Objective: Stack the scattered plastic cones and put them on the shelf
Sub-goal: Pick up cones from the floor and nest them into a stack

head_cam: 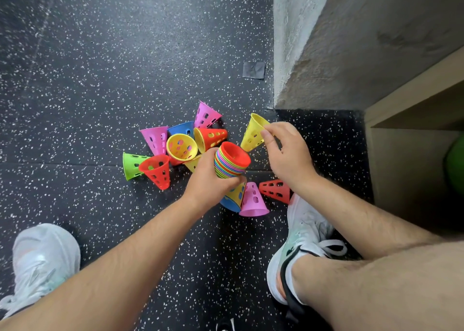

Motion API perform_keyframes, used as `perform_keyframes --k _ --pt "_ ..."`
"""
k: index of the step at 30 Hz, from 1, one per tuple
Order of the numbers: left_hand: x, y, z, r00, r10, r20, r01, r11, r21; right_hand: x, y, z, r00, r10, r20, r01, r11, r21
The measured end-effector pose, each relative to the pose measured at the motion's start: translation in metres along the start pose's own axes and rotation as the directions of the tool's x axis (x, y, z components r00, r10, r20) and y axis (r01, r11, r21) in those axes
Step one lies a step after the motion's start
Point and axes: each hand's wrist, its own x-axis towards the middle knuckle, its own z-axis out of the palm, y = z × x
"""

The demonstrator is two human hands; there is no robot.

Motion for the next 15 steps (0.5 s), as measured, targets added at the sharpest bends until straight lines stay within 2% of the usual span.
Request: perform_keyframes --k 3,5,9,13,15 --pt "0.001 -0.002 0.000 1.000 -0.001 -0.015 0.001 1.000 -0.010 0.001 -0.003 -0.002 0.995 -0.030 -0.095 0.034 0.999 0.037" --pt "0.001 -0.006 0.000 1.000 0.001 -0.021 -0.001 1.000 -0.010 0.001 -0.006 -0.003 0.996 -0.042 -0.075 0.047 0.997 0.063" --pt "-0.003 -0.010 -0.002 0.999 0.009 -0.042 -0.010 1.000 -0.022 -0.006 -0.015 0.000 0.984 -0.088 0.155 0.074 0.993 0.090" --pt "-0.010 -0.010 -0.008 0.996 0.031 -0.085 -0.034 0.999 -0.037 -0.017 -0.020 0.009 0.905 -0.136 0.404 0.063 0.980 0.187" --pt "-0.016 -0.015 -0.014 0.995 0.038 -0.089 -0.042 0.998 -0.041 -0.019 -0.019 0.014 0.887 -0.103 0.450 0.021 0.983 0.184"
